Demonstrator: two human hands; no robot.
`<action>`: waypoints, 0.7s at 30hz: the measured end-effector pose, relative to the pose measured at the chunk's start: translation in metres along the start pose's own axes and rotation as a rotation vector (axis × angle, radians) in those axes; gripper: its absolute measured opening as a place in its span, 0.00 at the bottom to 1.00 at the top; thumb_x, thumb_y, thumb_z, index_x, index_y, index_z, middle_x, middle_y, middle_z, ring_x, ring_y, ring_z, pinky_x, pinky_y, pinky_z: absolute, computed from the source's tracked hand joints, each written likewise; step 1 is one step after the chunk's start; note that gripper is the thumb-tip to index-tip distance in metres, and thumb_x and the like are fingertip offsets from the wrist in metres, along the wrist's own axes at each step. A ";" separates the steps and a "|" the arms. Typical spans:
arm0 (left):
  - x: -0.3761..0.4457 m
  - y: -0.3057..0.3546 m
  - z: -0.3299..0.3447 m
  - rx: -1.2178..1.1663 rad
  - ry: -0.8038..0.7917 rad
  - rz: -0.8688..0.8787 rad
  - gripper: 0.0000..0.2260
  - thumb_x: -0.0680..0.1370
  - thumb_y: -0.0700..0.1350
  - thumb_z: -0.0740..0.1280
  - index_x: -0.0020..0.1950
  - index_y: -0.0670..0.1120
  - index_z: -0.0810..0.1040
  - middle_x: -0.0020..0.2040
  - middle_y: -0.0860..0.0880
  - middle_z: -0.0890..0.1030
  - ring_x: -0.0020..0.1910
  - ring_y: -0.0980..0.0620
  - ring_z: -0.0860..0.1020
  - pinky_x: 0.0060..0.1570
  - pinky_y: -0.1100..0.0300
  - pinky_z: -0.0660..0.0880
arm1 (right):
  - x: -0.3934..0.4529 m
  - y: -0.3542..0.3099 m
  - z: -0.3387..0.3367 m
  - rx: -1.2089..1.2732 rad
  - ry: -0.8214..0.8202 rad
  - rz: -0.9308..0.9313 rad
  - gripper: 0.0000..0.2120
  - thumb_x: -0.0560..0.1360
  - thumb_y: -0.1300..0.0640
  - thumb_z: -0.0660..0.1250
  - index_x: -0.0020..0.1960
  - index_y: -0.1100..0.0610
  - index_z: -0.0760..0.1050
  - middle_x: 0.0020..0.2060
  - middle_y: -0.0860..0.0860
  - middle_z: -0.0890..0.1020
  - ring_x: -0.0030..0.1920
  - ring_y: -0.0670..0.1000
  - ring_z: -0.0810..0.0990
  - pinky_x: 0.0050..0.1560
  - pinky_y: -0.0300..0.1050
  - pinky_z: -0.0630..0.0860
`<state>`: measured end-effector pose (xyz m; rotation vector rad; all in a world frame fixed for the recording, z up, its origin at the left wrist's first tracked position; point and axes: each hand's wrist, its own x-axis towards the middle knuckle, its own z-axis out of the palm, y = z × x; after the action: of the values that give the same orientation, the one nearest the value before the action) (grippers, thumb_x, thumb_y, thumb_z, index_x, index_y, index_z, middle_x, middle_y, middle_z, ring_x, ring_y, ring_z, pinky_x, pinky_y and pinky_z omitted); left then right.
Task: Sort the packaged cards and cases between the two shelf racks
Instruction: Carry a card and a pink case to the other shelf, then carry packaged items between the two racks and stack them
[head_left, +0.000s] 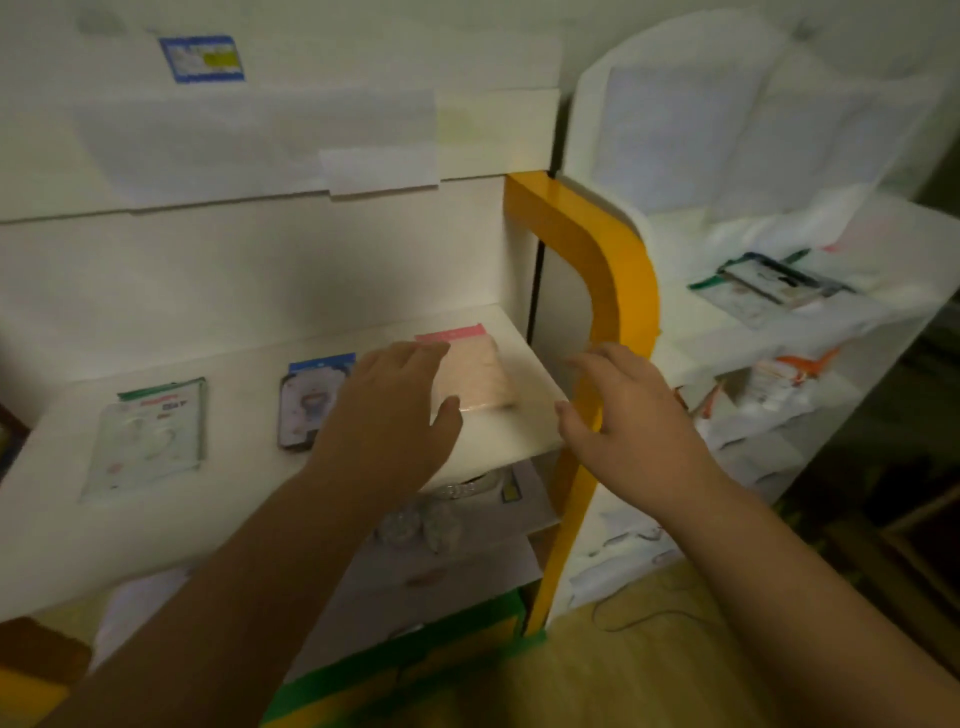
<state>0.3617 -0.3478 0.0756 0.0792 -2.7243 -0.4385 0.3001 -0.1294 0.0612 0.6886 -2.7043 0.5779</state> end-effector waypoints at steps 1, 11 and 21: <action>-0.001 0.017 0.005 -0.019 0.000 0.020 0.24 0.78 0.50 0.66 0.73 0.47 0.69 0.69 0.46 0.74 0.68 0.45 0.70 0.67 0.51 0.65 | -0.009 0.011 -0.008 -0.004 -0.003 0.004 0.23 0.77 0.50 0.67 0.70 0.54 0.72 0.65 0.52 0.74 0.65 0.54 0.71 0.59 0.39 0.63; -0.009 0.164 0.047 -0.085 0.011 0.070 0.23 0.78 0.53 0.65 0.70 0.47 0.70 0.67 0.46 0.75 0.67 0.44 0.70 0.66 0.50 0.67 | -0.079 0.115 -0.080 -0.024 0.028 0.078 0.22 0.77 0.49 0.64 0.69 0.55 0.72 0.63 0.51 0.74 0.62 0.53 0.74 0.62 0.51 0.74; 0.014 0.245 0.088 -0.067 -0.059 0.154 0.24 0.79 0.55 0.62 0.73 0.48 0.66 0.70 0.48 0.72 0.69 0.47 0.68 0.67 0.52 0.67 | -0.091 0.181 -0.113 -0.058 0.067 0.173 0.23 0.78 0.49 0.65 0.71 0.55 0.71 0.66 0.52 0.74 0.67 0.53 0.71 0.67 0.44 0.67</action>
<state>0.3164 -0.0914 0.0800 -0.1627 -2.7450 -0.4931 0.3046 0.1022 0.0708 0.4162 -2.7227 0.5501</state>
